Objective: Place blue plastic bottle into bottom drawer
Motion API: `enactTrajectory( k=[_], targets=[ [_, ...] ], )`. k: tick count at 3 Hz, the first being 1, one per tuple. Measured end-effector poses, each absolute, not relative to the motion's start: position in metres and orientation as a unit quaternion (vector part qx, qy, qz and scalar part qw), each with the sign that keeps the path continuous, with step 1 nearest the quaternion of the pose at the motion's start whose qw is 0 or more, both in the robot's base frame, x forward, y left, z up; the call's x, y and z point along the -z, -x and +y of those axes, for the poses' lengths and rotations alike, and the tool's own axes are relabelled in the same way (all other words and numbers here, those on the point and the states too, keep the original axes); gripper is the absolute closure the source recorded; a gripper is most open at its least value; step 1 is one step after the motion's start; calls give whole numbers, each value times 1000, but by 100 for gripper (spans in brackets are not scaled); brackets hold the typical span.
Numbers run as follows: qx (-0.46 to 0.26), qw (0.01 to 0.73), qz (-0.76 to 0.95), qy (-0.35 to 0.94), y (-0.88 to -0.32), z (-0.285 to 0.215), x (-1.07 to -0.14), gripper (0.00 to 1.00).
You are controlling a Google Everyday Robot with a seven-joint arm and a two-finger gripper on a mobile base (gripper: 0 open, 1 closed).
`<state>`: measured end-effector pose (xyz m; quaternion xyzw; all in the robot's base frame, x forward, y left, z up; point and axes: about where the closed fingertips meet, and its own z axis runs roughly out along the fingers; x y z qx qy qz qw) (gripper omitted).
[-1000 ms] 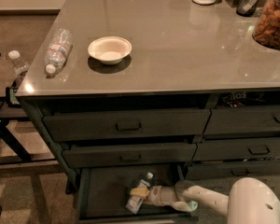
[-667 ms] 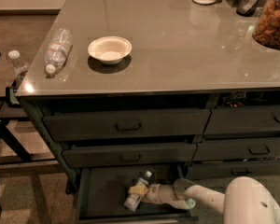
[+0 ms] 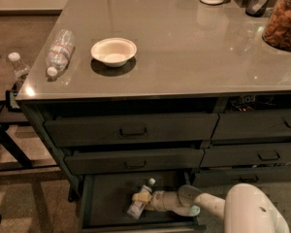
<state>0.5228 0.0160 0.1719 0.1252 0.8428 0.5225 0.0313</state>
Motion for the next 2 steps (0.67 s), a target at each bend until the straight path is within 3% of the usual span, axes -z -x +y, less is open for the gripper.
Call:
enactTrajectory(
  k=[2],
  targets=[
    [-522,14,843,-131,-526,28,-150,100]
  ],
)
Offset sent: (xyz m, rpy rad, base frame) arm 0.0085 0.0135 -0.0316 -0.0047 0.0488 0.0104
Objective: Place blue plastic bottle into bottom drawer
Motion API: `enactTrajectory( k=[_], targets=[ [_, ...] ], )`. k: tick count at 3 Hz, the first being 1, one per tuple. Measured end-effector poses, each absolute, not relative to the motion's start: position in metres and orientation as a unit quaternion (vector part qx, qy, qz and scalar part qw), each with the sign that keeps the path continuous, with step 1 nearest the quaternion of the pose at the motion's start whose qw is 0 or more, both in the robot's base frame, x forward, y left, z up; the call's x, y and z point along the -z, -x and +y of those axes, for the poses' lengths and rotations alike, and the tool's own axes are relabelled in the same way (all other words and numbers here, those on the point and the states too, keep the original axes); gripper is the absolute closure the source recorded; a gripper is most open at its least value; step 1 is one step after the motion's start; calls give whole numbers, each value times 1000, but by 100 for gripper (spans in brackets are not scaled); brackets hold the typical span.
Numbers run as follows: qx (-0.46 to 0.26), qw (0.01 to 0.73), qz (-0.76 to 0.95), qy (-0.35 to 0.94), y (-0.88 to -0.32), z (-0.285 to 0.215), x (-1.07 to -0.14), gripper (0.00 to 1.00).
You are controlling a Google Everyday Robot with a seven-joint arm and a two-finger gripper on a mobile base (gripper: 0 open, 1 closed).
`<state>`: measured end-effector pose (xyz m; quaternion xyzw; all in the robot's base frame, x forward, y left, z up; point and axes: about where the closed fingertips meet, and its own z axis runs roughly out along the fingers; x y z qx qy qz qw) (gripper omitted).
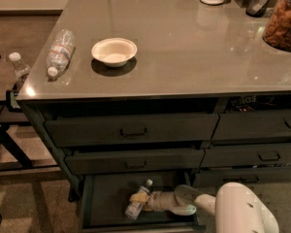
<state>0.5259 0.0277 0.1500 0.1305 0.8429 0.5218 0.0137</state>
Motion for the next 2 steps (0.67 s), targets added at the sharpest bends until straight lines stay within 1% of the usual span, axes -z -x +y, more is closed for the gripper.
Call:
enactTrajectory(
  k=[2],
  targets=[
    [-503,-2,854,-131,-522,34,-136,100]
  ],
)
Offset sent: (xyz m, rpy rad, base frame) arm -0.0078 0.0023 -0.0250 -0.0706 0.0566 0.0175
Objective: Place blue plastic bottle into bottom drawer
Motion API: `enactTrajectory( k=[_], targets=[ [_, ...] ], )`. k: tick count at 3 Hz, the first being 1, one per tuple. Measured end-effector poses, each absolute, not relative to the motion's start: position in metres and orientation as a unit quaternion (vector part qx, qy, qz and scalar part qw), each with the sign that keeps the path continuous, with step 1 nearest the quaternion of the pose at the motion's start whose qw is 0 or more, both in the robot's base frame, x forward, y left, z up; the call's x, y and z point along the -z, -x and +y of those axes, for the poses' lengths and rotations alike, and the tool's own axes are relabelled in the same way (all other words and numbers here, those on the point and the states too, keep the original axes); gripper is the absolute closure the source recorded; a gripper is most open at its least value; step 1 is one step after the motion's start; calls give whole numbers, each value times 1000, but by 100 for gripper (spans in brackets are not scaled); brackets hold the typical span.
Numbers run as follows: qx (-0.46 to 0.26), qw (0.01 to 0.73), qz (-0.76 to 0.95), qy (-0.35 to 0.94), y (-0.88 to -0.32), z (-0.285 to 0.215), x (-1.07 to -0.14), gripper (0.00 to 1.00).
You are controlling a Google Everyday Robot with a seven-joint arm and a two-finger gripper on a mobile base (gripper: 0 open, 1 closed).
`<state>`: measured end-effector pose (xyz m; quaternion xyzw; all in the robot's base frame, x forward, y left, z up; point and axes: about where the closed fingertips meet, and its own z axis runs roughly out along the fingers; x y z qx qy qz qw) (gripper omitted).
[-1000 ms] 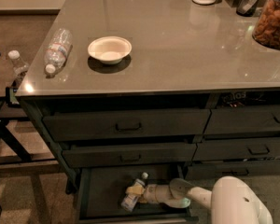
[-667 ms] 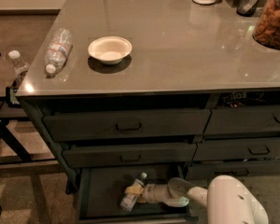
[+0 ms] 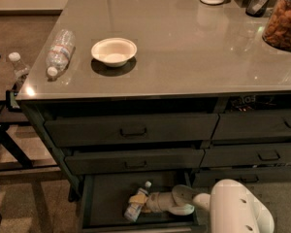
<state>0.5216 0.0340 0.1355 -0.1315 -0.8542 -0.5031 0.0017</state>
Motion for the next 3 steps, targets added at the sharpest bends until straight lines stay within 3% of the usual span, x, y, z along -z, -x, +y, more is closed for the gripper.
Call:
enactTrajectory(
  k=[1,3],
  targets=[
    [469,14,-873,135,-511,34,-124,100],
    [469,14,-873,135,-511,34,-128,58]
  ],
)
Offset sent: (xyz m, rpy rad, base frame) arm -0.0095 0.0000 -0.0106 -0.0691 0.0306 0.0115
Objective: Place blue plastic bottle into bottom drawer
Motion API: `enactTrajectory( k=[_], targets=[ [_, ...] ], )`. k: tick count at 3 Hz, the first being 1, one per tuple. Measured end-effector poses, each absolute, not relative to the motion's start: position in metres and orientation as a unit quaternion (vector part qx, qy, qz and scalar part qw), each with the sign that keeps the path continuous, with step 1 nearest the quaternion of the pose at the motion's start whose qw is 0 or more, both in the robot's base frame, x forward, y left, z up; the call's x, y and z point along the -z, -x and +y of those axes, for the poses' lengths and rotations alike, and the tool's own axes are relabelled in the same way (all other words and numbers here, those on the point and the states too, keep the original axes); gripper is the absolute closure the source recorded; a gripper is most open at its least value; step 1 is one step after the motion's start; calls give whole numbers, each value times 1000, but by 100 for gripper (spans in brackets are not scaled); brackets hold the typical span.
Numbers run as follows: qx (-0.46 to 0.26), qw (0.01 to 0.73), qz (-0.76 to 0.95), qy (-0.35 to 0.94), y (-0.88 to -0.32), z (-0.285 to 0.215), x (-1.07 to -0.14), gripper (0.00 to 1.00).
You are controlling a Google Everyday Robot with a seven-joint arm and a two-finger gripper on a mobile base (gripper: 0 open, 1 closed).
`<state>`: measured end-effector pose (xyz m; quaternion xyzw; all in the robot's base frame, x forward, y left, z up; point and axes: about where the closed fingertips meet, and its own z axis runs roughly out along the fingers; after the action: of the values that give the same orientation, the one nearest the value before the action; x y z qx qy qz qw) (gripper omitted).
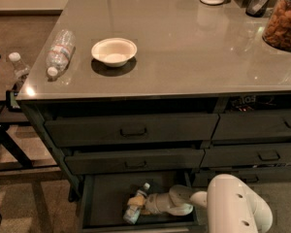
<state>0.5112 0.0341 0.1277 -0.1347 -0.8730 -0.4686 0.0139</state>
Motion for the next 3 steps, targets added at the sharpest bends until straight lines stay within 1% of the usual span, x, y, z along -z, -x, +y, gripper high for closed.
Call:
enactTrajectory(
  k=[2,3],
  targets=[
    [469,14,-873,135,-511,34,-128,11],
    [469,14,-873,135,-511,34,-128,0]
  ],
)
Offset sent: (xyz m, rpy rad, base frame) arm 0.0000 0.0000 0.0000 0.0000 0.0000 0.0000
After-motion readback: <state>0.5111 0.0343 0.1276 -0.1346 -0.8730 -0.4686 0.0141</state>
